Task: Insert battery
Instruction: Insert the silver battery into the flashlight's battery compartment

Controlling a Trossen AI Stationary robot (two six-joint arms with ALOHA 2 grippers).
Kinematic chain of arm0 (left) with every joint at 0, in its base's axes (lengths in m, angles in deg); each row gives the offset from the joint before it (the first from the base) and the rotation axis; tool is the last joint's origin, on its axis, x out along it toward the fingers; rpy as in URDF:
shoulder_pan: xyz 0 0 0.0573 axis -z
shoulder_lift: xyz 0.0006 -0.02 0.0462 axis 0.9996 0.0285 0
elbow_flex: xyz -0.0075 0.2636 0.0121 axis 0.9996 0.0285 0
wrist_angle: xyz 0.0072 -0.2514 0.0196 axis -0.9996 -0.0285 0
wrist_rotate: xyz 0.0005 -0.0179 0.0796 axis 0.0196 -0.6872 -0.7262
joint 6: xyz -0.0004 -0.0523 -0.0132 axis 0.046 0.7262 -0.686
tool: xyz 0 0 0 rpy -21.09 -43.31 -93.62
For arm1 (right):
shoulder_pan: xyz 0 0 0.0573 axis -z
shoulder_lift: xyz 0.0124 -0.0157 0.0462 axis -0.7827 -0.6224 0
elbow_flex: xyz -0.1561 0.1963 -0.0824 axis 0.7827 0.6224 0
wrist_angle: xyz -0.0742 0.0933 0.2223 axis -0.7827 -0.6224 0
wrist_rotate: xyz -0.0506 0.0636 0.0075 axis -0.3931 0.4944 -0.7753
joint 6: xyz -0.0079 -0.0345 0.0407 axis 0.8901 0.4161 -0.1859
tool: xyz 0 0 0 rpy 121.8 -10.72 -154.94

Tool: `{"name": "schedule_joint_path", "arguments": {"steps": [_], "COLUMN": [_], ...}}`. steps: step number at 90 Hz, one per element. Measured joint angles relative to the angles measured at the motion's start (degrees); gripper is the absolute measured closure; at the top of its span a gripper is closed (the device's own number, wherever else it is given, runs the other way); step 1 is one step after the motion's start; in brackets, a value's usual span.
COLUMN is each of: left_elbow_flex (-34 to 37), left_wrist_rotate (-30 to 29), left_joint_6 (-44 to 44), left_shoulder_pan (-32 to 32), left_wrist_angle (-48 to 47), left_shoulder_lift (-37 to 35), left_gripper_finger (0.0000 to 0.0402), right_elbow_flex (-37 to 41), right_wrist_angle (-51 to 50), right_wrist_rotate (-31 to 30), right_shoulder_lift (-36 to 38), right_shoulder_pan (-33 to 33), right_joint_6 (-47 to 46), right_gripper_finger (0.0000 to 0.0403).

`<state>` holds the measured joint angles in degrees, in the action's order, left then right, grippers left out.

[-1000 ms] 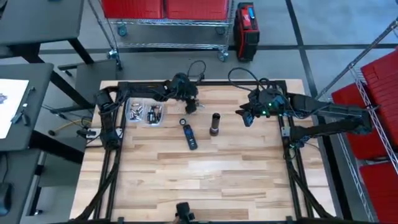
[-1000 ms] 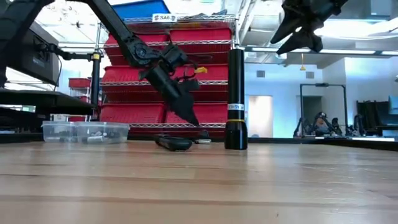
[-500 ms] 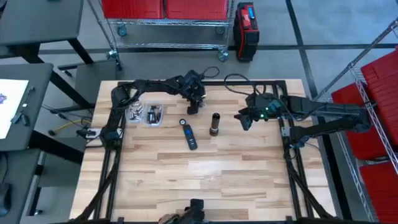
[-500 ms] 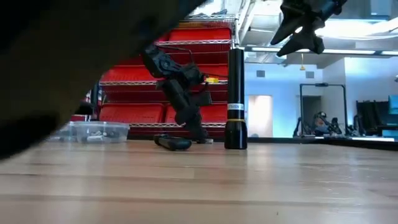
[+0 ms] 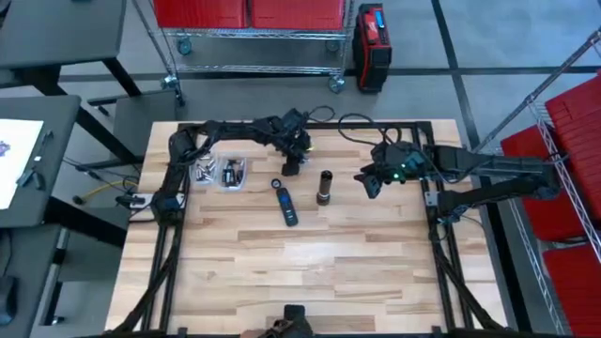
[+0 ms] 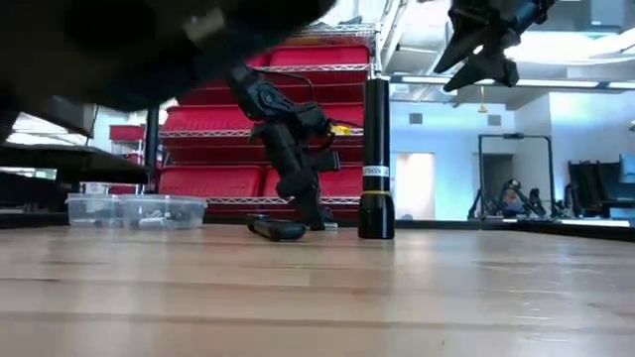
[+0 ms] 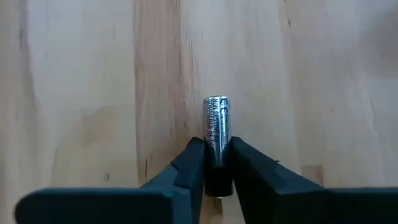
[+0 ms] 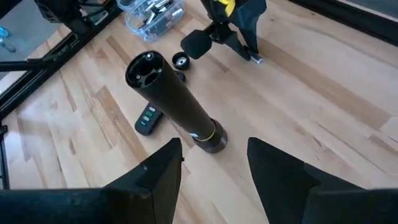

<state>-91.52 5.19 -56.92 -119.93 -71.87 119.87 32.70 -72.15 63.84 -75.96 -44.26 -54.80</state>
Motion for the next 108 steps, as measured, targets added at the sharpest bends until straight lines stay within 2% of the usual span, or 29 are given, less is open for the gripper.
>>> {"name": "schedule_joint_path", "arguments": {"steps": [12, 39, 53, 64, 71, 82, 95, 108], "left_elbow_flex": [-1.1, -3.4, -3.6, -3.5, -3.6, -3.6, -3.6, -3.6], "left_wrist_rotate": [-1.0, 1.5, 7.8, 12.7, 15.6, 16.6, 16.7, 15.5], "left_joint_6": [-0.9, 3.9, 11.6, 22.4, 30.4, 40.4, 43.9, 44.1], "left_shoulder_pan": [0.1, 0.7, 1.6, 3.1, 4.6, 8.3, 12.1, 13.4], "left_wrist_angle": [-5.3, -11.1, -9.4, -2.9, 4.9, 16.7, 24.5, 25.6], "left_shoulder_lift": [-3.3, -16.5, -26.0, -31.6, -34.5, -36.0, -35.9, -35.9], "left_gripper_finger": [0.0378, 0.0379, 0.0379, 0.0379, 0.0379, 0.0379, 0.0379, 0.0379], "right_elbow_flex": [0.0, -0.3, -5.0, -6.5, -6.5, -6.5, -6.4, -7.5], "right_wrist_angle": [0.1, 0.9, 6.9, 20.3, 28.6, 39.2, 52.2, 53.3], "right_wrist_rotate": [0.0, 0.1, 0.1, 0.0, 0.0, 0.1, 0.2, 2.5], "right_shoulder_lift": [0.1, 0.2, 1.1, 1.0, -0.2, -3.4, -7.4, -9.5], "right_shoulder_pan": [0.0, 0.0, 0.8, 1.2, 1.2, 1.2, 1.2, 1.2], "right_joint_6": [0.0, 0.4, 5.3, 11.1, 15.8, 22.1, 28.6, 29.0], "right_gripper_finger": [0.023, 0.023, 0.023, 0.023, 0.023, 0.023, 0.023, 0.023]}}
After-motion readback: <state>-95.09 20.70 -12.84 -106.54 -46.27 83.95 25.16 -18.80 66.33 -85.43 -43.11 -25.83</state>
